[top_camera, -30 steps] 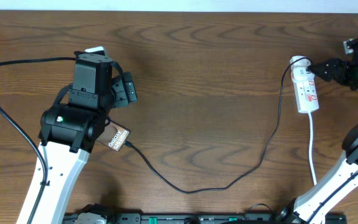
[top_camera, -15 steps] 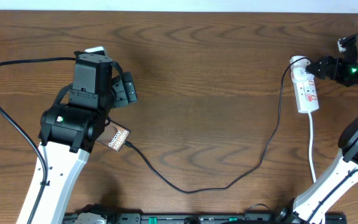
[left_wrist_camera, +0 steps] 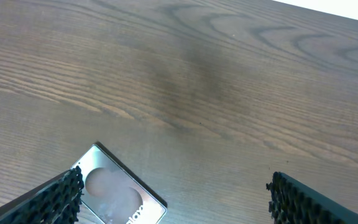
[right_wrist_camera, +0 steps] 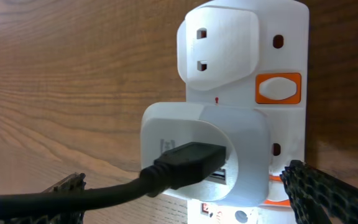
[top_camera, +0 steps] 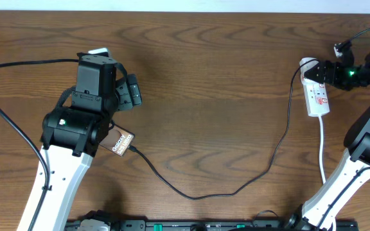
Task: Plug charger to phone and switch on socket
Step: 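Position the right gripper over the power strip's orange switch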
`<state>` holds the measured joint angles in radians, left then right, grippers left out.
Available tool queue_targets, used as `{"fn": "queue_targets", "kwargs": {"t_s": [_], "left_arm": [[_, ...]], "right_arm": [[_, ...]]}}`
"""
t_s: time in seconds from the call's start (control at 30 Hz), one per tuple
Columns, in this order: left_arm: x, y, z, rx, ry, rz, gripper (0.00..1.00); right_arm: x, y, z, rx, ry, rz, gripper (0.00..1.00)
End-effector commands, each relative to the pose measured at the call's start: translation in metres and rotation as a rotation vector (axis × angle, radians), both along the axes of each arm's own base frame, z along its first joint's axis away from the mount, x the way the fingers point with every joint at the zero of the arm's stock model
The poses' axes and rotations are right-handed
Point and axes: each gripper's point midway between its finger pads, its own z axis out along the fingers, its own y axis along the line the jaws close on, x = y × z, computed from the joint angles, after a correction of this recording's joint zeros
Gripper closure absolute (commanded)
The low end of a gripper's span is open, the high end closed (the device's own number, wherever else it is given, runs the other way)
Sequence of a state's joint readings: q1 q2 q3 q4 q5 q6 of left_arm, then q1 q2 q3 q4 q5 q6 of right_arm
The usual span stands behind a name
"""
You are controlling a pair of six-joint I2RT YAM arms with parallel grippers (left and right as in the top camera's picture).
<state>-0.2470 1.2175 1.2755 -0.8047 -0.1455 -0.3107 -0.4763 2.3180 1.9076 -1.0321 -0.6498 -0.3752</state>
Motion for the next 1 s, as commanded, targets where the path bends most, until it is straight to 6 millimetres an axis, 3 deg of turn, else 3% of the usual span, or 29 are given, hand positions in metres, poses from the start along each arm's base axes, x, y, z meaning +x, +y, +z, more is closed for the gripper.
{"fn": "queue_targets", "kwargs": {"t_s": [0.0, 0.47, 0.97], "left_arm": [[0.001, 0.002, 0.002, 0.014, -0.005, 0.011, 0.06], [0.001, 0.002, 0.001, 0.015, 0.0, 0.012, 0.06], [0.001, 0.002, 0.001, 0.015, 0.001, 0.012, 0.06]], "right_arm": [[0.0, 0.006, -0.005, 0.01, 0.02, 0.005, 0.01], [-0.008, 0.009, -0.017, 0.018, 0.063, -0.012, 0.01], [-0.005, 0.033, -0.017, 0.073, 0.058, 0.019, 0.01]]}}
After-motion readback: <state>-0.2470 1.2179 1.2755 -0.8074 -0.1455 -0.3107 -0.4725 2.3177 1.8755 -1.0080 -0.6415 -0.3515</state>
